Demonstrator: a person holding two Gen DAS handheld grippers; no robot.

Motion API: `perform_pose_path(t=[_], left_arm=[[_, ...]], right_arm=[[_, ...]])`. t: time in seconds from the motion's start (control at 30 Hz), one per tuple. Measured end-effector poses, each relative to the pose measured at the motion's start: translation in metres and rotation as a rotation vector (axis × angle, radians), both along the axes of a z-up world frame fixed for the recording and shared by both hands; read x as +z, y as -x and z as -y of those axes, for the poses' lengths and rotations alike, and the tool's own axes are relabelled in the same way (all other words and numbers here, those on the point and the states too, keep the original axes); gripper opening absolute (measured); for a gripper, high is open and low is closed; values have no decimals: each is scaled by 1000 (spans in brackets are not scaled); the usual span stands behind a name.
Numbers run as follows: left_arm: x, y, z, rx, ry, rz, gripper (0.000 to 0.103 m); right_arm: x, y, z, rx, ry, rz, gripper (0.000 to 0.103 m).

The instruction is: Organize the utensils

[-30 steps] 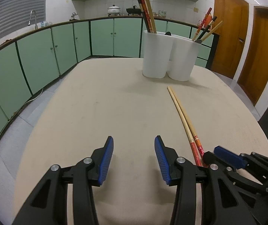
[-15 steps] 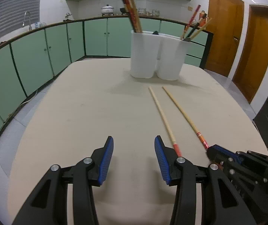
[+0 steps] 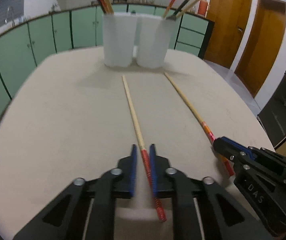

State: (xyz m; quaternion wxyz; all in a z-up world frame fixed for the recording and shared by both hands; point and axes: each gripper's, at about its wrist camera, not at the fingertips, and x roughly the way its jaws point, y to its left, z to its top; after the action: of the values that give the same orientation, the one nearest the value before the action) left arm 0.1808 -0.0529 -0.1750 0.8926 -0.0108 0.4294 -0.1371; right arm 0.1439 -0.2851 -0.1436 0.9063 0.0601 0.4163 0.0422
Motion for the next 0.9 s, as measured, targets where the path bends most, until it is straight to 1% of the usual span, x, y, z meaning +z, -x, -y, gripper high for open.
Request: perform_pose_path(t=[0.23,0.3,0.4,0.47,0.5,0.53,0.6,0.77,0.9], left_arm=[[1,-23,-4,41,3,-1,6],[3,-28,-6,46,1,5,6],[5,-29,-10,46,-3,21,6],[6,-26,-13,50,-12,36,6],[6,-23,-16,51,-11,40,10],[6,-19,-19,56,-10,44,18],[6,-12,-23,64,-14,52,29],[5,3,-29,70,-13,57,29],[7,8,-22,62,-35,75,29]], right_arm=[[4,-14,-1,2,12,8,5],[6,-17,-3,12,29,21,7],[10,-13,-2,10,44,56,11],[12,-8,2,7,40,80,21],[13,-4,4,6,37,92,23],[14,0,7,5,37,103,25],[16,9,11,8,36,123,25],[12,28,10,31,60,125,25],[4,27,4,44,51,89,25]])
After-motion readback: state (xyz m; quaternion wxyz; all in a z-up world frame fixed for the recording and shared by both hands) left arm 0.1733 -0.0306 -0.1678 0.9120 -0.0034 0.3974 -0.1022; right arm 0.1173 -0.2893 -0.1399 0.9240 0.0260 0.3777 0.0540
